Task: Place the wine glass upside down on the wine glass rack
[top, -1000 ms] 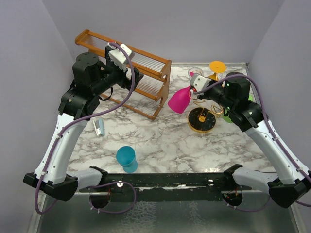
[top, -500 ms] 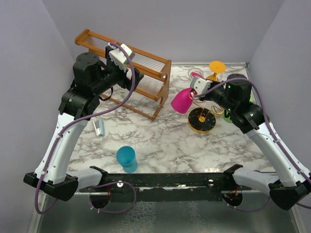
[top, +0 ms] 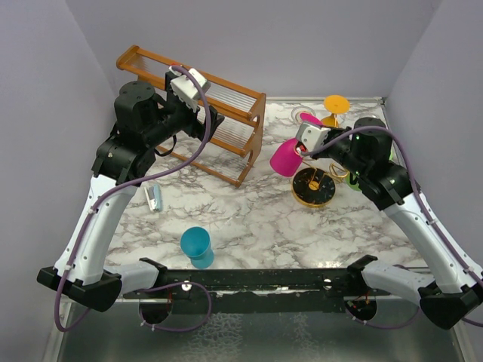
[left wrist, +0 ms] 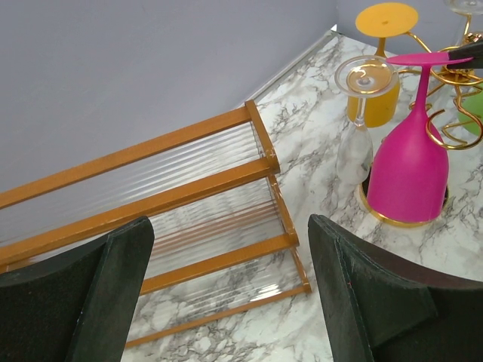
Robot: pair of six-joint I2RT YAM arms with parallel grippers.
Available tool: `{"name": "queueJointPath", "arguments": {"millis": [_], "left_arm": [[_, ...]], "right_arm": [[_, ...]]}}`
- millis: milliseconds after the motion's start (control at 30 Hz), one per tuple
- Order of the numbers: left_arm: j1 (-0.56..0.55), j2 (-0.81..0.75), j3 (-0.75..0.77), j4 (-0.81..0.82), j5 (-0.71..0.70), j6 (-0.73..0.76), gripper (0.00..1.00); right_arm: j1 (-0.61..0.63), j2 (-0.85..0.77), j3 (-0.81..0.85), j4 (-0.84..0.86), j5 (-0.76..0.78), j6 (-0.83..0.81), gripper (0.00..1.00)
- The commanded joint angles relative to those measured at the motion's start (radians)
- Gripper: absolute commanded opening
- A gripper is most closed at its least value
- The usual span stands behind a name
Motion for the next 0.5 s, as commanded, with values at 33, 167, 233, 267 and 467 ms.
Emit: {"name": "queueJointPath", "arguments": {"millis": [33,167,233,267,467], "left_arm": [[0.008,0.001,0.005,0.023,0.026,0.006,0.86],[0.008,0.001,0.005,0.023,0.026,0.009,0.86],[0.008,0.001,0.005,0.023,0.022,0.012,0.86],[0.008,0.001,0.004,0.023,0.022,0.012,0.86],[0.008,0.003,0.003,0.024,0.023,0.012,0.86]], "right_arm": [[0.003,-0.031,-0.016,0.027,0.031,-0.021,0.01],[0.003,-0.038,-0.024,0.023,0.032,-0.035,0.01],[0.003,-0.04,-0.026,0.022,0.036,-0.044,0.01],[0.003,-0.041,-0.028,0.022,0.038,-0.051,0.01],[0.002,-0.049,-0.027,0.01,0.034,-0.064,0.01]]}}
